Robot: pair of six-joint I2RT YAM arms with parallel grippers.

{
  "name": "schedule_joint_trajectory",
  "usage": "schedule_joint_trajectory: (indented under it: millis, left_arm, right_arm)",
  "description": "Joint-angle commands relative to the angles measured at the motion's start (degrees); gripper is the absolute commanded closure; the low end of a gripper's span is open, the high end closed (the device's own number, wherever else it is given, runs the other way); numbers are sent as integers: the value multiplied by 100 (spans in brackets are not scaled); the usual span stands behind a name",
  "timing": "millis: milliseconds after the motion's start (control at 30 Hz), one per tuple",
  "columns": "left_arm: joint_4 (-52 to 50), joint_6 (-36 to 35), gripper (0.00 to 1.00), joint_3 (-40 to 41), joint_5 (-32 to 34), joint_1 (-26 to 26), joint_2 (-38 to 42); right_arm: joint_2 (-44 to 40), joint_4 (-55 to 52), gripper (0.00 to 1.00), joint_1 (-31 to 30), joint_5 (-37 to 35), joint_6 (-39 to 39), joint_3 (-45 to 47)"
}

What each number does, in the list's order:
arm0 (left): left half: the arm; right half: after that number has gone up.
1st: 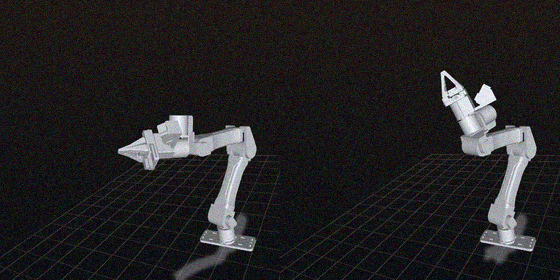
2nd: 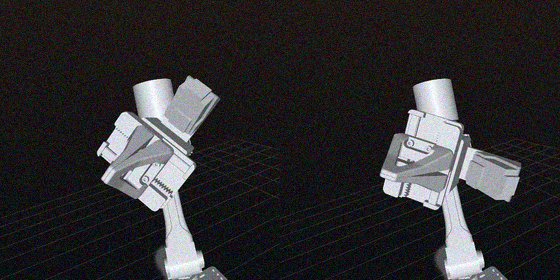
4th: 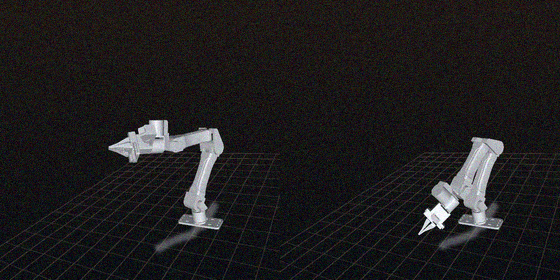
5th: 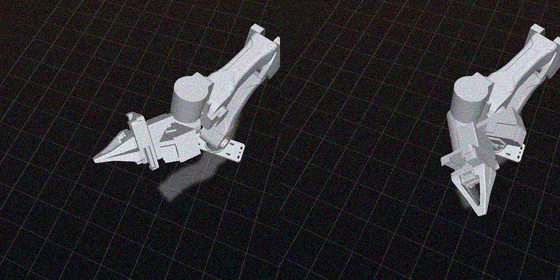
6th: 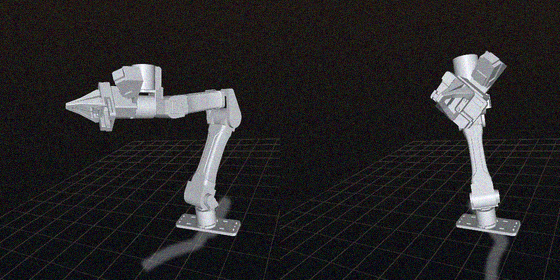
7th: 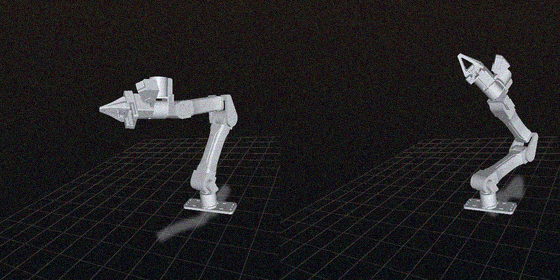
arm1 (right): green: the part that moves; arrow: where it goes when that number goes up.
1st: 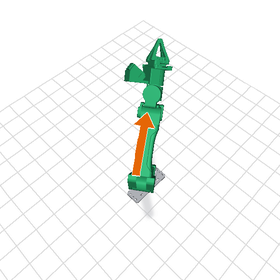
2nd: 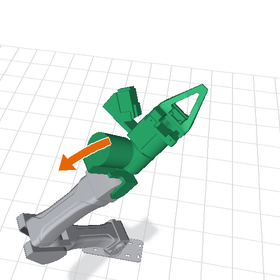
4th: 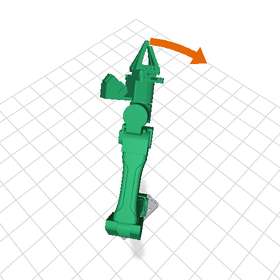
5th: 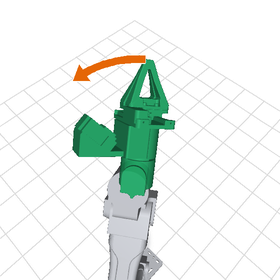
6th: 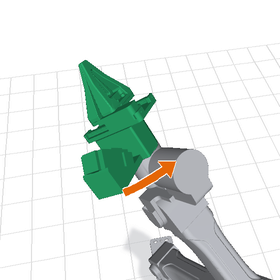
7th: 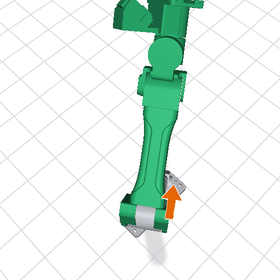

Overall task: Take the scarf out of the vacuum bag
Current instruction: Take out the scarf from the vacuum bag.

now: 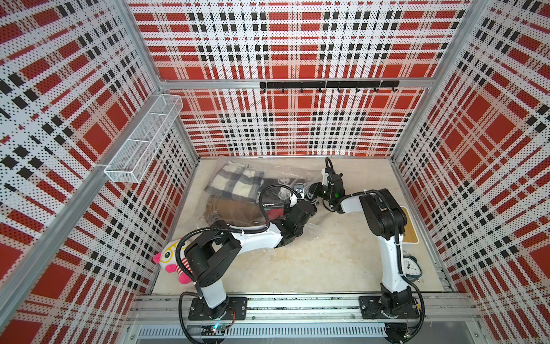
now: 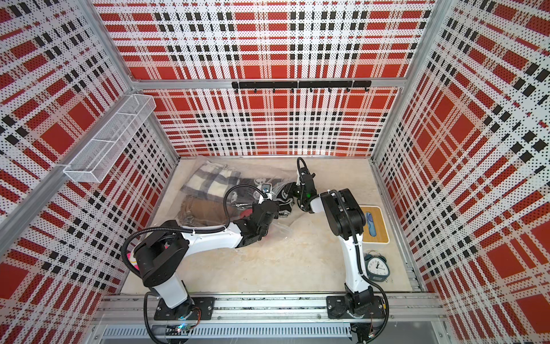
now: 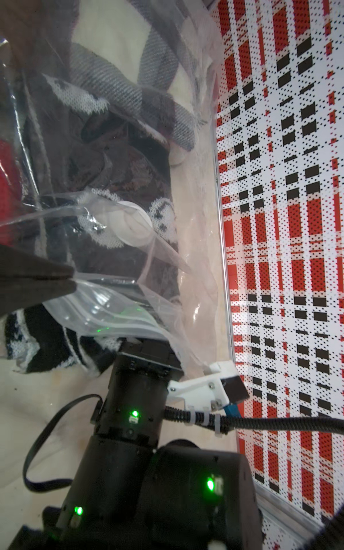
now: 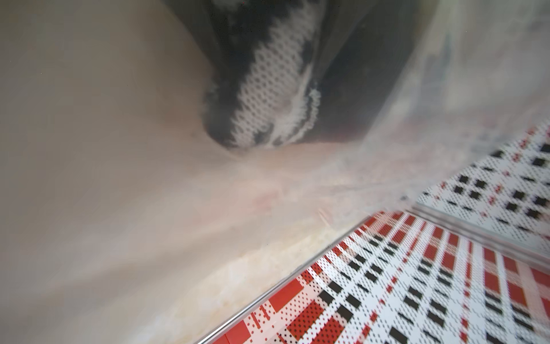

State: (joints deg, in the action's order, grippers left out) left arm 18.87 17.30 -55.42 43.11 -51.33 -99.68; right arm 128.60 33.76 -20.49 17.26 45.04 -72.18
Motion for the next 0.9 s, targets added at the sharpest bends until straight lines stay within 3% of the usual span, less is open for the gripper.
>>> schedule_joint_trajectory:
  millis: [0, 133, 200, 267, 333, 500, 600, 867]
  left_arm:
    - [65, 2, 100, 183, 170, 187, 272]
    - [147, 23, 100, 284, 54, 225, 323]
    - [160, 15, 100, 232, 2, 170, 234]
    - [165, -14, 100, 168, 73, 86, 114]
    - [160, -40, 100, 95, 133, -2, 12]
    - [205, -38, 100, 51, 97, -137, -63]
    - [214, -35, 100, -3, 82, -218, -122]
    - [244, 9, 100, -118, -35, -177, -409]
  right_arm:
    - [188, 123, 75, -89, 263, 104, -107]
    - [12, 60, 92, -84, 220, -58, 8]
    - [-123, 1, 91, -47, 156, -145, 119]
    - [-254, -289, 80, -9, 145, -319, 139]
    - [-458, -523, 55, 64, -25, -421, 339]
    - [-885, -1112, 26, 156, -252, -560, 671]
    - [-822, -1201, 20, 110, 43, -495, 709]
    - [-627, -390, 18, -136, 235, -168, 1066]
